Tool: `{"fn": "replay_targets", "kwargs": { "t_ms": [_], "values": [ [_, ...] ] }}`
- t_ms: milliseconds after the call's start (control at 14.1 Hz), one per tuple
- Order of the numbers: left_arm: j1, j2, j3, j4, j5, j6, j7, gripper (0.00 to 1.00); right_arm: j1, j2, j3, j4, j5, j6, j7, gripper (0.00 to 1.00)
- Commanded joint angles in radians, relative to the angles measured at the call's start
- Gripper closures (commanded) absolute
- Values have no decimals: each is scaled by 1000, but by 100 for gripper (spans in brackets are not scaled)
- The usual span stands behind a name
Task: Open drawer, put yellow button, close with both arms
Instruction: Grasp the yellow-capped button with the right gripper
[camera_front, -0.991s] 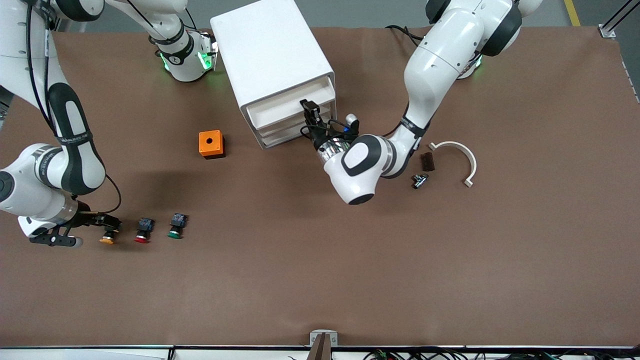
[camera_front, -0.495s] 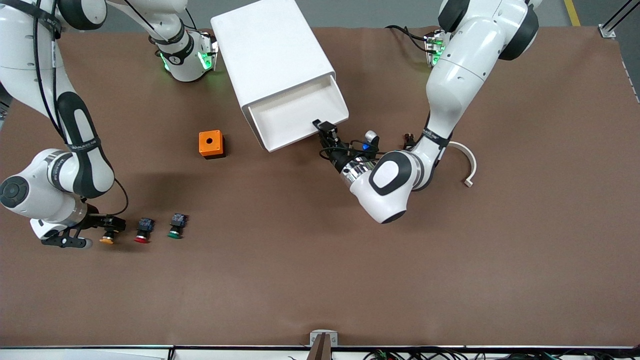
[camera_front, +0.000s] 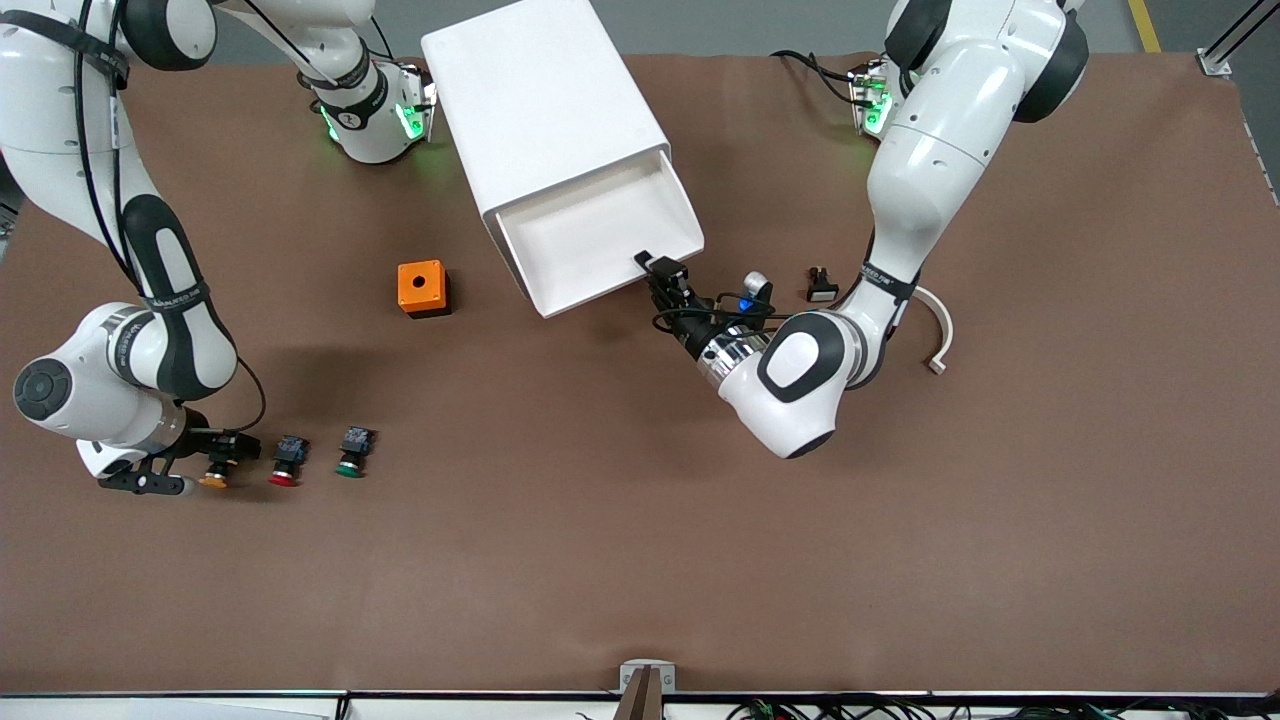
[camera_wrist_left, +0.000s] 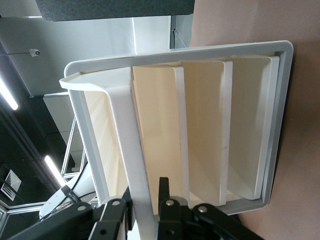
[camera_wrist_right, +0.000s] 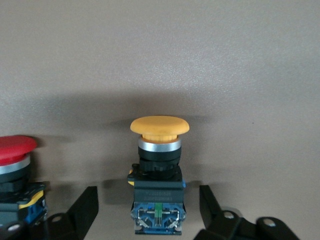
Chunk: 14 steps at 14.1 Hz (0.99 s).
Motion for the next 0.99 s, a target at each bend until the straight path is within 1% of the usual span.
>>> {"fn": "replay_targets", "kwargs": {
  "t_ms": [0,71,142,212,354,425,637,708,849,920],
  "values": [
    [20,10,8,13,-2,3,20,46,-12,4,9,10,18,1,-20,57],
    [23,7,7,14,-2,2,93,7,-12,2,9,10,18,0,-18,77],
    [23,5,4,14,-2,3,168,0,-9,2,9,12,18,-6,-18,95],
    [23,2,1,14,0,2,234,0,-7,1,9,15,18,-8,-18,100],
    [27,1,2,29,1,2,321,0,-6,-5,9,21,18,-18,-15,100],
    [36,1,4,49,1,2,386,0,-1,-15,9,29,18,-47,-14,100],
    [52,-4,17,60,10,2,651,0,0,-57,9,102,18,-217,-9,100],
    [50,-9,36,89,16,2,725,0,0,-82,9,119,18,-262,-8,100],
    [41,-22,59,105,52,5,891,0,8,-131,10,127,19,-333,9,100],
    [41,-38,73,106,73,5,1006,0,13,-159,12,127,21,-366,46,100]
  ]
}}
